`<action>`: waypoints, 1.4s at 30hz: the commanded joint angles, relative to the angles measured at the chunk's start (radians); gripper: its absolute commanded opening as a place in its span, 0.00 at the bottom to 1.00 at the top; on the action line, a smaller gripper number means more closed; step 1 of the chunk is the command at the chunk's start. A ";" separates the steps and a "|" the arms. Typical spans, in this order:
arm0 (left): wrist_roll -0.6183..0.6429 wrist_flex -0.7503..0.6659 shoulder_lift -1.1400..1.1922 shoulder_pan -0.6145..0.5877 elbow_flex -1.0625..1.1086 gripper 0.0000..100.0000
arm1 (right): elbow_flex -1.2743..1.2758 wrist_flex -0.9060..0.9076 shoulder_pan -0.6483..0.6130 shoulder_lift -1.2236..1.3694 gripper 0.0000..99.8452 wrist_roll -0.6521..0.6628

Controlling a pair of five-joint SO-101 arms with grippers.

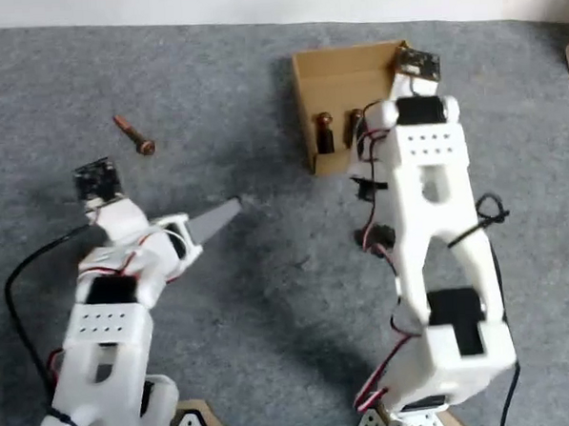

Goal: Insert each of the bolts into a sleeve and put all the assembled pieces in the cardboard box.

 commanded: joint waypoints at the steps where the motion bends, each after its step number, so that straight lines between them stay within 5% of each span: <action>1: 0.018 0.117 -0.015 -0.036 -0.137 0.54 | 0.137 -0.153 -0.041 -0.170 0.01 0.009; 8: 0.051 0.396 -0.015 -0.039 -0.378 0.54 | 0.547 -0.492 -0.059 -0.397 0.01 -0.048; 25: 0.216 0.612 0.136 -0.073 -0.503 0.54 | 1.095 -0.865 -0.104 -0.816 0.01 -0.196; 42: 0.529 0.539 0.492 -0.268 -0.562 0.54 | 1.302 -1.004 -0.102 -0.966 0.01 -0.190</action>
